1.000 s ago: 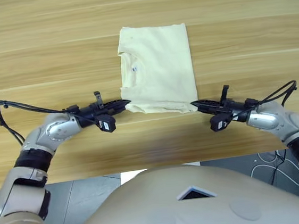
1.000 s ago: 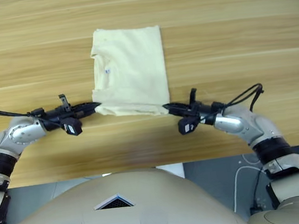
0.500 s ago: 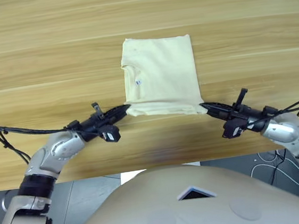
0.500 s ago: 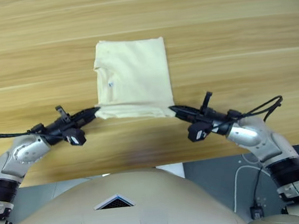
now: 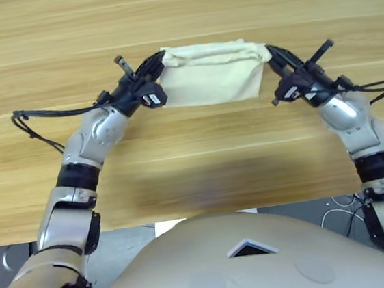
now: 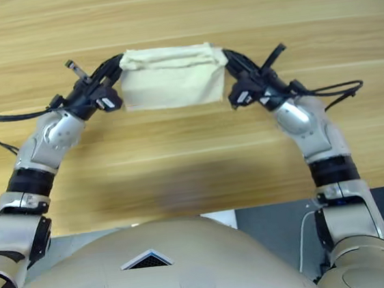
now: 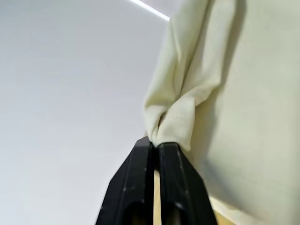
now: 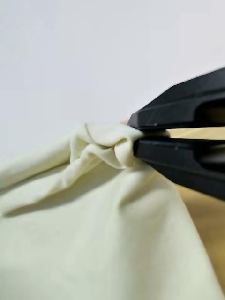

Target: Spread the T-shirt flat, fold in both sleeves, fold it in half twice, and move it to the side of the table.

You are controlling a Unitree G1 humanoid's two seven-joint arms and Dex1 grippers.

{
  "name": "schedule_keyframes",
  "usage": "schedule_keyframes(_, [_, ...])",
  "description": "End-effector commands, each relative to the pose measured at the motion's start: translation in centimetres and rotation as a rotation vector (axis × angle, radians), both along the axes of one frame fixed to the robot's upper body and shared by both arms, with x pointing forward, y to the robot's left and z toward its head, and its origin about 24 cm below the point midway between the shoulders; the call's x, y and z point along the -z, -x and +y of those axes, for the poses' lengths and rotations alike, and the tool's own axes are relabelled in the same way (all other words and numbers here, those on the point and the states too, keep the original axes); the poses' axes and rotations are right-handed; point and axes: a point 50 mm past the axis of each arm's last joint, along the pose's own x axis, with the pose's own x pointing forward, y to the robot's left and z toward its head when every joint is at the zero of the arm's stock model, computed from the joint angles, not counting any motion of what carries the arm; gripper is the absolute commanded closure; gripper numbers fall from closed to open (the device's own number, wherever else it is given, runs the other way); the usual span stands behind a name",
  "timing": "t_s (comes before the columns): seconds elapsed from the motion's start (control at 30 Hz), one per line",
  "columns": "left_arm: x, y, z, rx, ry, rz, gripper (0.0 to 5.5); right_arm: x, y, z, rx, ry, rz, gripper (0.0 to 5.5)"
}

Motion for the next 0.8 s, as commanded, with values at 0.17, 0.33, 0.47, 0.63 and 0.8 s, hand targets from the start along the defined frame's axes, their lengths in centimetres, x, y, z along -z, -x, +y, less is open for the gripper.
schedule_keyframes(0.17, [2.5,-1.8,-0.1,-0.067,-0.078,0.037,5.50,0.9,-3.3,0.4,0.101,0.037,0.002,5.43])
schedule_keyframes(0.33, [3.2,-2.1,0.0,-0.094,-0.088,0.048,5.50,1.4,-4.0,0.6,0.123,0.050,0.014,5.43])
schedule_keyframes(0.47, [3.6,-2.2,0.1,-0.126,-0.064,0.076,5.08,1.8,-4.8,0.8,0.149,0.061,0.026,4.78])
schedule_keyframes(0.63, [3.3,-3.0,-0.2,-0.169,-0.033,0.079,4.29,2.3,-5.6,1.2,0.177,0.072,0.031,3.95])
schedule_keyframes(0.8, [2.7,-4.1,-0.6,-0.223,-0.040,0.035,3.61,1.7,-6.0,2.6,0.163,0.023,-0.024,3.09])
